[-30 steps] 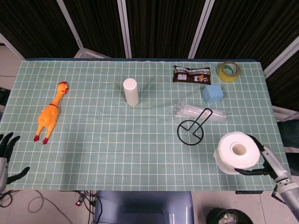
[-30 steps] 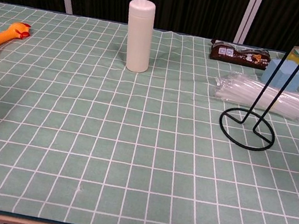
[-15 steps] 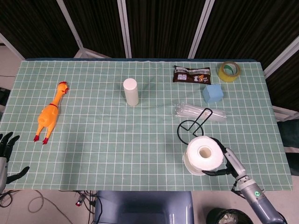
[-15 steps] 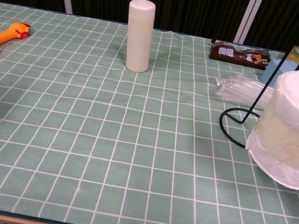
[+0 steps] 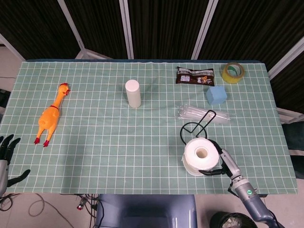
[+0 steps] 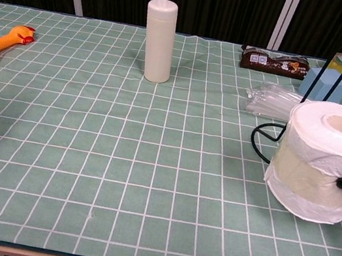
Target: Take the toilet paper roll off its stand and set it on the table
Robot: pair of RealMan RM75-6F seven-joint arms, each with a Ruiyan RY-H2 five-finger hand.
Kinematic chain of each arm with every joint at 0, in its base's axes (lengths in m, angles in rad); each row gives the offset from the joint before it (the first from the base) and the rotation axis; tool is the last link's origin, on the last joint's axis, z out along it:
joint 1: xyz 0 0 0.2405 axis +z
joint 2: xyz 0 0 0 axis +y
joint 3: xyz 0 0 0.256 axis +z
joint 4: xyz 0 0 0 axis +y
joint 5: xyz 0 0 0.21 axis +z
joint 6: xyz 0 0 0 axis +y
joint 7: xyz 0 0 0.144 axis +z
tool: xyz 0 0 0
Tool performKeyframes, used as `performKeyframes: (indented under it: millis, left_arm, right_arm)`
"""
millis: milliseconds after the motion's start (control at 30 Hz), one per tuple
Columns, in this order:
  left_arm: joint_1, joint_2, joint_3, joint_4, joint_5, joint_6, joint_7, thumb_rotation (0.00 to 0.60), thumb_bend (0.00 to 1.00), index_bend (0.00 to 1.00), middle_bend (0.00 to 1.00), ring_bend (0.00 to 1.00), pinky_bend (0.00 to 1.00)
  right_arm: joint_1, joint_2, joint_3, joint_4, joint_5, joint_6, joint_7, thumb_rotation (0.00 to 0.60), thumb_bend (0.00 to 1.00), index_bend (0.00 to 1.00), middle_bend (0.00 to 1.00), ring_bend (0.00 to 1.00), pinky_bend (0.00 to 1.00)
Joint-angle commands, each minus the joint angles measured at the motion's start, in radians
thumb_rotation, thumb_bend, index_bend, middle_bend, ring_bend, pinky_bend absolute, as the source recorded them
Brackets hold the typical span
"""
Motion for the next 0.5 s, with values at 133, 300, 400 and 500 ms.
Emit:
performKeyframes:
  millis: [133, 300, 400, 500]
  left_arm:
    - [-0.001, -0.004, 0.002, -0.001, 0.002, -0.002, 0.010, 0.600, 0.05, 0.14, 0.04, 0.00, 0.00]
    - [-0.001, -0.005, 0.001, -0.001, -0.001, -0.003, 0.012, 0.600, 0.05, 0.14, 0.04, 0.00, 0.00]
    - [-0.001, -0.004, 0.002, -0.002, 0.000, -0.003, 0.011, 0.600, 0.05, 0.14, 0.04, 0.00, 0.00]
    - [-0.001, -0.004, 0.002, -0.002, 0.000, -0.002, 0.011, 0.600, 0.05, 0.14, 0.04, 0.00, 0.00]
  right_arm:
    - [0.000, -0.036, -0.021, 0.044, 0.014, 0.018, 0.008, 0.600, 0.00, 0.19, 0.23, 0.00, 0.00]
    - [-0.001, -0.066, -0.036, 0.069, 0.031, 0.020, 0.011, 0.600, 0.00, 0.19, 0.22, 0.00, 0.00]
    - [0.003, -0.082, -0.039, 0.077, 0.037, 0.021, 0.014, 0.600, 0.00, 0.19, 0.19, 0.00, 0.00]
    - [0.011, -0.087, -0.047, 0.077, 0.033, 0.017, 0.008, 0.600, 0.00, 0.14, 0.10, 0.00, 0.00]
